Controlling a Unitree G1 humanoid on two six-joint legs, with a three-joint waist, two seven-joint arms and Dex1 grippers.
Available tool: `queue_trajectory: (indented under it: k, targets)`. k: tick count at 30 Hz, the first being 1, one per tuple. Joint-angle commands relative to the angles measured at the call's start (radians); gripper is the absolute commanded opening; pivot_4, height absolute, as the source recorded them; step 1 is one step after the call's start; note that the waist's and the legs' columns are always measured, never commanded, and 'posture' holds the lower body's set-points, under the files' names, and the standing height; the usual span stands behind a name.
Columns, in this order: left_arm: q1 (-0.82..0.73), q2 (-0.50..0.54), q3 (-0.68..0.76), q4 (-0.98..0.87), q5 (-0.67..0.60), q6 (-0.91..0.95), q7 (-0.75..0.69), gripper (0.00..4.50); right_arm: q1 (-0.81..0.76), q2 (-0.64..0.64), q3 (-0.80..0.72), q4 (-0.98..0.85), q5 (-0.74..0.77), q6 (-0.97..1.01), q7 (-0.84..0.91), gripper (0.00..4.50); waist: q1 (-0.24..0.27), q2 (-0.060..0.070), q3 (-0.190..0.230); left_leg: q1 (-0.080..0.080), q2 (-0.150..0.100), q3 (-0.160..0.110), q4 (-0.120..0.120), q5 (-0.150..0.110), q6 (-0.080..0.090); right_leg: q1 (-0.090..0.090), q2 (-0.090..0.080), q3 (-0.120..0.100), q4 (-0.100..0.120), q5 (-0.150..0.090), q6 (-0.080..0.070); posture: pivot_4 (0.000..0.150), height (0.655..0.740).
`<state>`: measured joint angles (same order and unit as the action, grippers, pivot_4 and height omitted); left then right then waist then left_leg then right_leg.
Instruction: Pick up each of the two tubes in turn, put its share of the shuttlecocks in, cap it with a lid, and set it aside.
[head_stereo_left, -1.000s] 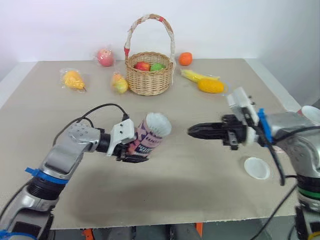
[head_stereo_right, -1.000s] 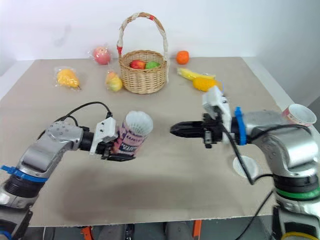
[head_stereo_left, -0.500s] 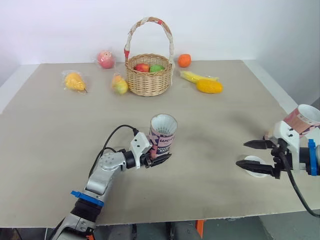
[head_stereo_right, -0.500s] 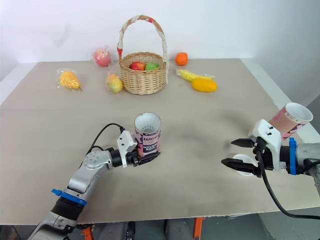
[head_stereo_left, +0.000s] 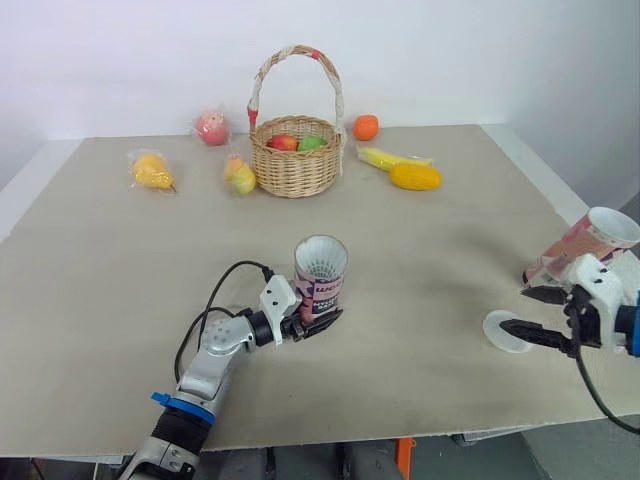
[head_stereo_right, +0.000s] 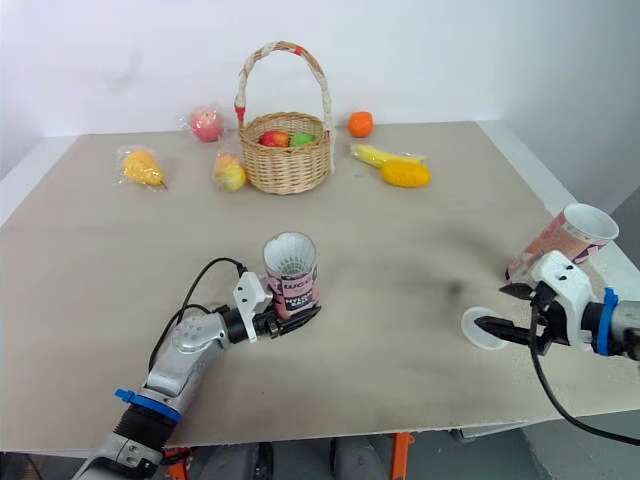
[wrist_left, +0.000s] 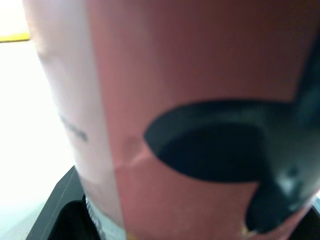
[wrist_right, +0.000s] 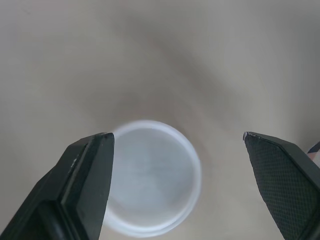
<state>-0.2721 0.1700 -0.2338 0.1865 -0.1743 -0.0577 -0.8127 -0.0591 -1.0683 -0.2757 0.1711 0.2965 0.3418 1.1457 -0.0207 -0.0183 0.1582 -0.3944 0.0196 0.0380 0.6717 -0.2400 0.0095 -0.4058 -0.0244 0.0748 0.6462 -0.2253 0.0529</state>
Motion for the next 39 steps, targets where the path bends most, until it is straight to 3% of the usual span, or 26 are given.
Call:
queue_trajectory:
  k: [1,7,8,12,17,18,23,28,34,39]
  targets:
    - [0.035,-0.006,-0.03,0.033,0.007,0.051,-0.003,3.03,-0.032,0.025,0.032,0.051,-0.038,-0.065,-0.021,4.43,0.0,0.001,-0.001,0.0,0.0,0.0,0.0,0.0,0.0,0.0,0.0,0.0,0.0,0.0,0.0,0.15,0.74]
    - [0.047,-0.012,-0.042,0.022,0.009,0.067,-0.007,3.03,-0.058,0.054,0.067,0.115,-0.058,-0.099,-0.026,4.43,0.0,0.002,-0.005,0.001,-0.001,0.0,-0.001,0.0,0.0,0.001,0.0,0.002,0.0,-0.001,0.001,0.15,0.74]
    - [0.048,-0.012,-0.042,0.021,0.01,0.064,-0.008,3.03,-0.058,0.054,0.069,0.118,-0.059,-0.102,-0.025,4.19,0.0,0.002,-0.005,0.001,-0.001,0.0,-0.001,0.0,0.0,0.001,0.0,0.002,0.0,-0.001,0.001,0.15,0.74]
    - [0.042,-0.018,-0.038,0.021,0.005,0.082,-0.006,3.03,-0.057,0.051,0.071,0.12,-0.059,-0.109,-0.022,2.91,0.0,0.002,-0.006,0.002,-0.001,0.001,-0.001,0.0,0.0,0.001,0.0,0.002,0.0,-0.001,0.001,0.15,0.74]
    - [0.041,-0.017,-0.038,0.019,0.002,0.097,-0.012,3.03,-0.055,0.051,0.074,0.121,-0.056,-0.11,-0.015,0.37,0.0,0.002,-0.006,0.001,-0.001,0.0,-0.001,0.0,0.0,0.002,-0.001,0.002,-0.001,-0.001,0.002,0.15,0.74]
    - [0.041,-0.017,-0.038,0.019,0.001,0.099,-0.012,3.03,-0.055,0.051,0.074,0.122,-0.056,-0.111,-0.015,0.14,0.0,0.002,-0.006,0.001,-0.001,0.0,-0.001,0.0,0.0,0.002,-0.001,0.002,-0.001,-0.001,0.002,0.15,0.74]
    - [0.035,-0.018,-0.033,0.025,-0.003,0.105,-0.014,3.03,-0.054,0.049,0.064,0.097,-0.041,-0.114,-0.002,0.14,0.0,0.001,-0.006,0.002,-0.002,0.0,-0.001,0.0,0.0,0.002,-0.001,0.002,-0.001,-0.001,0.002,0.15,0.74]
    - [0.03,-0.016,-0.027,0.033,0.002,0.089,-0.013,3.03,-0.118,0.038,0.024,-0.155,0.137,0.069,0.043,0.14,0.0,0.003,-0.007,0.002,-0.002,0.0,-0.001,0.0,0.0,0.001,0.0,0.003,-0.001,-0.001,0.002,0.15,0.74]
    - [0.013,-0.013,-0.034,0.067,0.032,0.041,-0.006,3.03,-0.451,0.101,0.145,-0.471,0.276,0.288,-0.058,0.14,0.001,0.004,-0.008,0.002,-0.002,-0.002,-0.001,0.0,0.0,0.001,0.0,0.003,-0.001,0.0,0.002,0.15,0.74]
    - [0.0,-0.024,-0.025,0.098,0.034,0.018,0.006,3.03,-0.648,0.226,0.294,-0.539,0.234,0.332,-0.141,0.14,0.01,-0.001,-0.011,-0.003,-0.001,-0.009,-0.002,-0.001,0.0,0.0,-0.001,-0.002,-0.001,-0.004,0.0,0.15,0.74]
